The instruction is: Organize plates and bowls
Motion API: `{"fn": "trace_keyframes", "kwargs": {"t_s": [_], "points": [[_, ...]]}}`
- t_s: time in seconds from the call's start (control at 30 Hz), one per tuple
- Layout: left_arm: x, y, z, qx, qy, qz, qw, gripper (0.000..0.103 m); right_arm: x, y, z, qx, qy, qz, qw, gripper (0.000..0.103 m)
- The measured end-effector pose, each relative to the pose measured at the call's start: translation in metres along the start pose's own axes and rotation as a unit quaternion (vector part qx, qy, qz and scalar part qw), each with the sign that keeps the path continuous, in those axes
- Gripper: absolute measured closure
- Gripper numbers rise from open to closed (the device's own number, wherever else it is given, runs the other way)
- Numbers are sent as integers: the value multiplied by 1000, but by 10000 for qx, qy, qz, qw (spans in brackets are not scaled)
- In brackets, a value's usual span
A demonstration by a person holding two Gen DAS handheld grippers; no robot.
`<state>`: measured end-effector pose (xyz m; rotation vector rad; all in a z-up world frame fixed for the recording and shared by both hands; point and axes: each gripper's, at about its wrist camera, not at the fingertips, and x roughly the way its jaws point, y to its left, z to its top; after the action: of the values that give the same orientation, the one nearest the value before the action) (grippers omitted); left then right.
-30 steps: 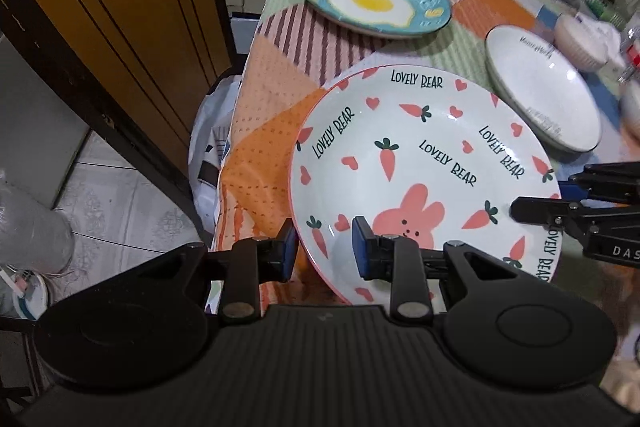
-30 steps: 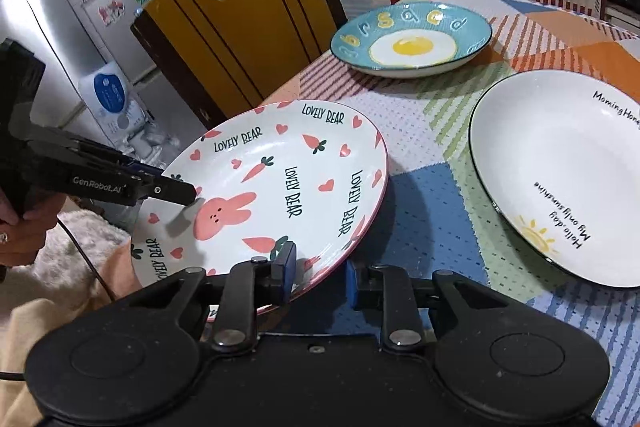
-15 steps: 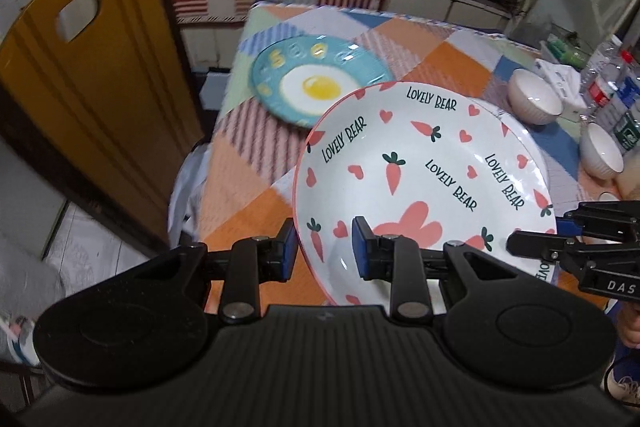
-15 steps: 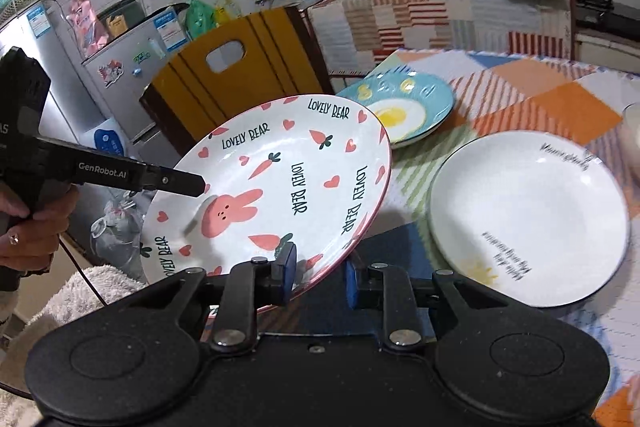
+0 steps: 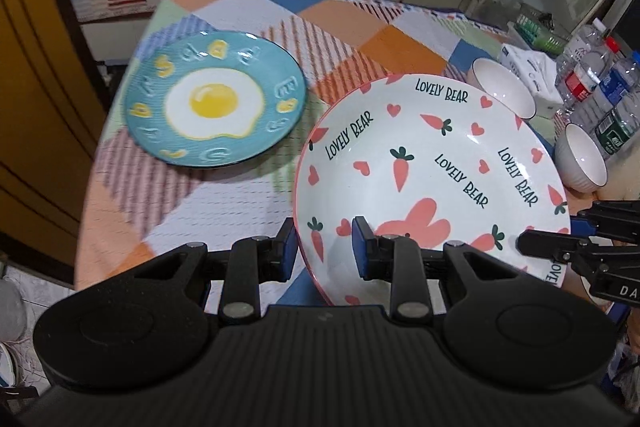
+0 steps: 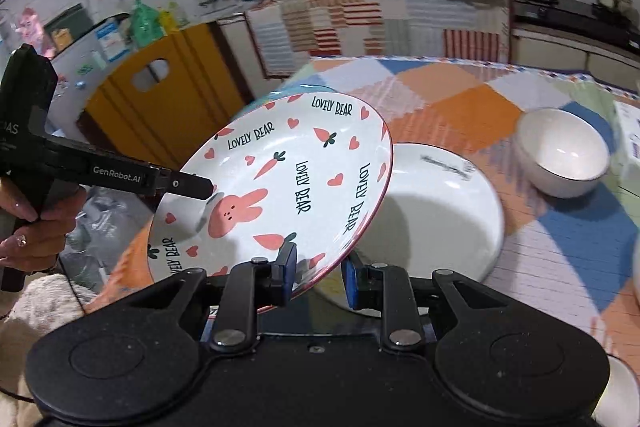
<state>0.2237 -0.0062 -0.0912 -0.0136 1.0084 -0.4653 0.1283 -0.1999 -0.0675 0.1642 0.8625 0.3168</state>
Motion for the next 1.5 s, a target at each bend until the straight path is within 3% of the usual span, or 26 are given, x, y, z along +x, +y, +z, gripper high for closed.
{"fn": "trace_keyframes", "kwargs": {"t_s": [0.3, 0.77, 1.07, 1.23, 1.5], "points": [[49, -13, 13, 213, 295, -14, 9993, 76, 26, -41, -1, 386, 212, -190, 9988, 74], [71, -29, 17, 534, 583, 23, 9969, 76, 43, -68, 1, 989, 547, -370, 9929, 74], [77, -26, 20, 537, 744, -99, 9957, 76, 53, -62, 9, 1143, 909, -837, 9857, 69], [79, -24, 23, 475, 756, -96, 9960, 76, 52, -36, 16, 991, 950, -1437, 9800, 59], [85, -28, 22, 528, 942, -175, 9940, 76, 59, -27, 22, 798, 1014, -2061, 9700, 55]]}}
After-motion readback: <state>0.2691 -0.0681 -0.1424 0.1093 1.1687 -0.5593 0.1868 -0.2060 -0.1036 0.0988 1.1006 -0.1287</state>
